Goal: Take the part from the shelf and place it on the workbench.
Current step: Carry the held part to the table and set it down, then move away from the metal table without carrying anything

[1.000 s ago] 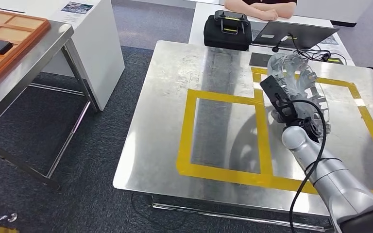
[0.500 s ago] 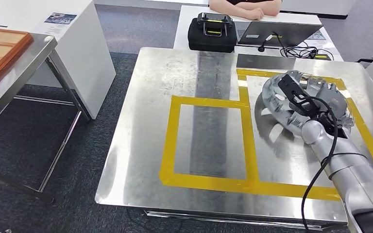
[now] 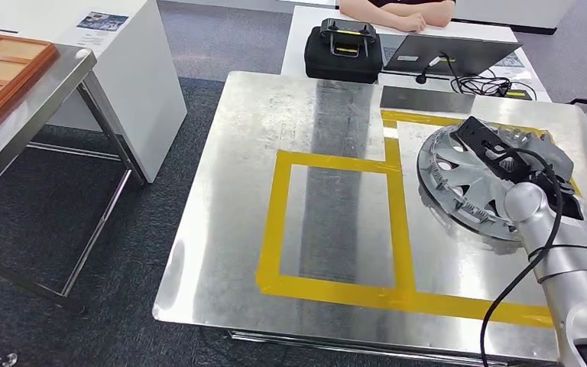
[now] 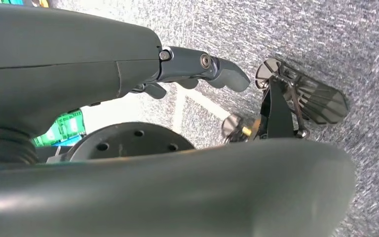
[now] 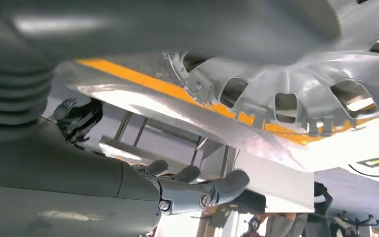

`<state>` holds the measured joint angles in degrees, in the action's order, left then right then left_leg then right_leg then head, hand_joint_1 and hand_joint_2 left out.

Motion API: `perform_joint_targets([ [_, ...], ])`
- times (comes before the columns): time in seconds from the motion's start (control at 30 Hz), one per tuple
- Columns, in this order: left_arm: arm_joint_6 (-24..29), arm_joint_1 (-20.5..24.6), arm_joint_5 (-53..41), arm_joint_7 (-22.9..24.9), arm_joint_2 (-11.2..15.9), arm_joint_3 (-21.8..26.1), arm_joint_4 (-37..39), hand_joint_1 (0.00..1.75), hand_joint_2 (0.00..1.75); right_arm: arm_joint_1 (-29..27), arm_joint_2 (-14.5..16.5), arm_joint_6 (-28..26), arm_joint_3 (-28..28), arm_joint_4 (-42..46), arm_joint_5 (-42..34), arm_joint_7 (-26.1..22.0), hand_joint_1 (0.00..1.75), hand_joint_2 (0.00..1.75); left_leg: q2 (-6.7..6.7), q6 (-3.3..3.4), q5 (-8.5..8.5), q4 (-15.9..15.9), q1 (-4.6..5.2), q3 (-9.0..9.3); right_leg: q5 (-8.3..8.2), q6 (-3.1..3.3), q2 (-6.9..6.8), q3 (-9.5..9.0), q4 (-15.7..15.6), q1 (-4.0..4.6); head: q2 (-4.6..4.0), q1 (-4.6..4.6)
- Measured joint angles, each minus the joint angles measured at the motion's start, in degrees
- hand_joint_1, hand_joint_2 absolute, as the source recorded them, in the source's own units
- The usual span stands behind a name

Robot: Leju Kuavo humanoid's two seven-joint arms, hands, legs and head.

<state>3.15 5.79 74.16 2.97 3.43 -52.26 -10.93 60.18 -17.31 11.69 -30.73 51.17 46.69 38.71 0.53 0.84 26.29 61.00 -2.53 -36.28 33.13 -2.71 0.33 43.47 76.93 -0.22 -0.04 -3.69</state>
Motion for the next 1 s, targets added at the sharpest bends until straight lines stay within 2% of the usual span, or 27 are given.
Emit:
perform_joint_targets([
  [0.03, 0.0, 0.0, 0.0, 0.0, 0.0, 0.0, 0.0, 0.00, 0.00, -0.1, 0.0, 0.0, 0.1, 0.1, 0.0, 0.0, 0.00, 0.00, 0.00, -0.02, 0.01, 0.0, -0.07, 0.02, -0.21, -0.09, 0.00, 0.09, 0.0, -0.12, 0.00, -0.03],
  [0.07, 0.0, 0.0, 0.0, 0.0, 0.0, 0.0, 0.0, 0.00, 0.00, -0.3, 0.0, 0.0, 0.7, 0.7, -0.1, 0.0, 0.00, 0.00, -0.03, -0.43, 0.05, -0.1, -0.36, 0.15, -2.36, -0.76, -0.11, -1.67, -4.2, -0.59, 0.00, -0.23],
  [0.1, 0.1, 0.0, 0.0, 0.0, 0.1, 0.0, 0.0, 0.00, 0.00, -0.5, 0.0, 0.2, 1.4, 1.5, -0.4, 0.0, 0.00, 0.00, -0.06, -1.14, -0.07, -0.4, -0.58, 0.28, -4.40, -1.07, -0.15, -3.70, -8.8, -0.92, 0.00, -0.68],
  [0.17, 0.1, 0.1, 0.3, -0.1, 0.2, 0.0, 0.0, 0.00, 0.00, -0.7, -0.1, 0.9, 2.8, 3.5, -1.7, 0.0, 0.00, 0.00, -0.13, -2.87, -0.50, -1.4, -0.98, 0.66, -8.30, -1.18, -0.20, -7.76, -17.9, -1.34, 0.00, -1.21],
  [0.2, 0.2, 0.1, 0.6, -0.3, 0.2, 0.0, 0.0, 0.00, 0.00, -0.8, 0.0, 1.3, 3.1, 4.4, -3.3, 0.0, 0.00, 0.00, -0.16, -3.49, -0.73, -1.9, -0.97, 0.81, -8.31, -0.38, -0.11, -8.02, -18.3, -1.12, 0.00, -1.25],
  [0.23, 0.2, 0.1, 1.0, -0.6, 0.2, 0.0, 0.0, 0.00, 0.00, -1.0, 0.1, 1.4, 3.3, 5.6, -6.0, 0.0, 0.00, 0.00, -0.25, -3.76, -0.61, -1.9, -1.03, 0.74, -8.44, 0.20, -0.08, -8.07, -18.4, -1.09, 0.00, -0.93],
  [0.27, 0.3, 0.0, 1.4, -0.9, 0.2, 0.0, 0.0, 0.00, 0.00, -1.2, 0.3, 1.1, 3.5, 7.1, -10.2, 0.0, 0.00, 0.00, -0.35, -3.86, 0.04, -1.1, -1.01, 0.33, -8.54, 0.75, -0.04, -8.17, -18.5, -1.04, 0.00, -0.59],
  [0.3, 0.3, 0.1, 1.9, -1.4, 0.3, 0.1, 0.0, 0.00, 0.00, -1.2, 0.4, 0.1, 3.6, 8.8, -15.5, 0.0, 0.00, 0.00, -0.46, -3.80, 1.35, 1.1, -0.90, -0.75, -8.67, 1.30, 0.02, -8.27, -18.7, -0.94, 0.00, -0.09],
  [0.37, 0.3, 0.1, 2.8, -2.4, 0.3, 0.2, 0.0, 0.00, 0.00, -1.7, -0.2, -4.2, 3.4, 13.2, -28.0, 0.0, 0.00, 0.00, -0.56, -3.36, 4.93, 8.7, -0.31, -4.42, -8.69, 2.13, 0.17, -8.28, -18.7, -0.36, 0.00, 1.25],
  [0.4, 0.3, 0.1, 3.1, -2.8, 0.2, 0.2, 0.0, 0.00, 0.00, -2.2, -0.9, -7.3, 3.2, 15.7, -33.8, -0.1, 0.00, 0.00, -0.56, -3.08, 6.22, 12.3, 0.08, -6.21, -8.67, 2.47, 0.22, -8.29, -18.7, 0.09, 0.00, 1.88],
  [0.43, 0.5, 0.0, 3.3, -3.1, 0.2, 0.3, 0.0, 0.00, 0.00, -2.9, -2.0, -10.7, 2.8, 18.6, -39.0, -0.2, 0.00, 0.00, -0.55, -2.68, 6.58, 14.4, 0.50, -7.24, -8.62, 2.73, 0.24, -8.32, -18.7, 0.56, 0.00, 2.37],
  [0.47, 0.7, 0.0, 3.5, -3.3, 0.2, 0.3, 0.0, 0.00, 0.00, -3.7, -3.5, -14.5, 2.4, 21.8, -43.4, -0.4, 0.00, 0.00, -0.55, -2.10, 5.90, 14.2, 0.97, -7.14, -8.56, 2.96, 0.24, -8.40, -18.7, 1.06, 0.00, 2.73],
  [0.5, 1.0, -0.1, 3.5, -3.5, 0.2, 0.3, 0.0, 0.00, 0.00, -4.5, -5.3, -18.3, 2.1, 25.1, -47.0, -0.8, 0.00, 0.00, -0.52, -1.37, 4.45, 11.9, 1.44, -5.94, -8.50, 3.14, 0.25, -8.50, -18.7, 1.53, 0.00, 2.97],
  [0.57, 1.9, -0.3, 3.4, -3.4, 0.2, 0.3, 0.1, 0.00, 0.00, -6.6, -9.5, -26.1, 1.8, 31.8, -52.9, -3.0, 0.00, 0.00, -0.29, 0.58, 1.49, 4.1, 2.38, -1.32, -8.31, 3.40, 0.20, -8.69, -18.6, 2.30, 0.00, 3.08],
  [0.63, 2.8, -0.4, 2.9, -2.8, 0.2, 0.3, 0.2, 0.00, 0.00, -10.4, -13.7, -32.0, 2.4, 38.1, -56.7, -6.3, 0.00, 0.00, -0.22, 1.72, 0.62, -0.9, 2.91, 2.02, -8.16, 3.41, 0.14, -8.80, -18.6, 2.56, 0.00, 2.92],
  [0.73, 4.5, -0.5, 1.8, -1.5, -0.2, 0.3, 0.2, 0.00, 0.00, -19.3, -19.2, -37.4, 5.3, 47.5, -60.3, -11.8, 0.00, 0.00, -0.43, 1.95, 0.48, -2.3, 2.66, 3.18, -8.04, 2.92, 0.17, -9.01, -18.6, 2.66, 0.00, 3.01],
  [0.8, 5.7, -0.6, 1.1, -2.1, -0.4, 0.2, 0.3, 0.00, 0.00, -25.4, -22.0, -39.9, 8.7, 52.5, -62.2, -15.6, 0.00, 0.00, -0.66, 2.08, 0.17, -3.3, 1.88, 3.87, -6.29, 1.98, 0.30, -8.04, -16.3, 2.52, 0.00, 2.81],
  [0.9, 6.4, -0.6, 0.7, -5.4, -0.3, 0.2, 0.3, 0.00, 0.00, -35.9, -24.6, -42.6, 15.8, 58.5, -65.3, -20.5, 0.00, 0.00, -0.77, 2.02, 0.15, -3.7, 1.06, 4.19, -1.49, -0.10, 0.30, -3.43, -6.4, 0.87, 0.00, 1.97],
  [0.93, 6.3, -0.6, 0.7, -6.7, -0.3, 0.2, 0.3, 0.00, 0.00, -39.5, -25.1, -43.1, 18.2, 60.1, -66.6, -21.9, 0.00, 0.00, -0.81, 1.86, 0.23, -3.7, 0.83, 4.19, -0.97, -0.72, 0.27, -2.31, -4.1, 0.21, 0.00, 1.68],
  [0.97, 6.2, -0.7, 0.6, -8.0, -0.3, 0.2, 0.3, 0.00, 0.00, -42.7, -25.4, -43.4, 20.6, 61.7, -68.1, -23.3, 0.00, 0.00, -0.87, 1.64, 0.31, -3.7, 0.59, 4.19, -1.47, -1.33, 0.20, -2.13, -3.9, -0.44, 0.00, 1.38],
  [1.0, 6.0, -0.7, 0.7, -9.4, -0.3, 0.2, 0.3, 0.00, 0.00, -45.5, -25.6, -43.6, 23.2, 62.9, -69.8, -24.6, 0.00, 0.00, -0.96, 1.35, 0.40, -3.6, 0.34, 4.23, -2.98, -1.93, 0.07, -3.13, -6.1, -1.03, 0.00, 1.14],
])
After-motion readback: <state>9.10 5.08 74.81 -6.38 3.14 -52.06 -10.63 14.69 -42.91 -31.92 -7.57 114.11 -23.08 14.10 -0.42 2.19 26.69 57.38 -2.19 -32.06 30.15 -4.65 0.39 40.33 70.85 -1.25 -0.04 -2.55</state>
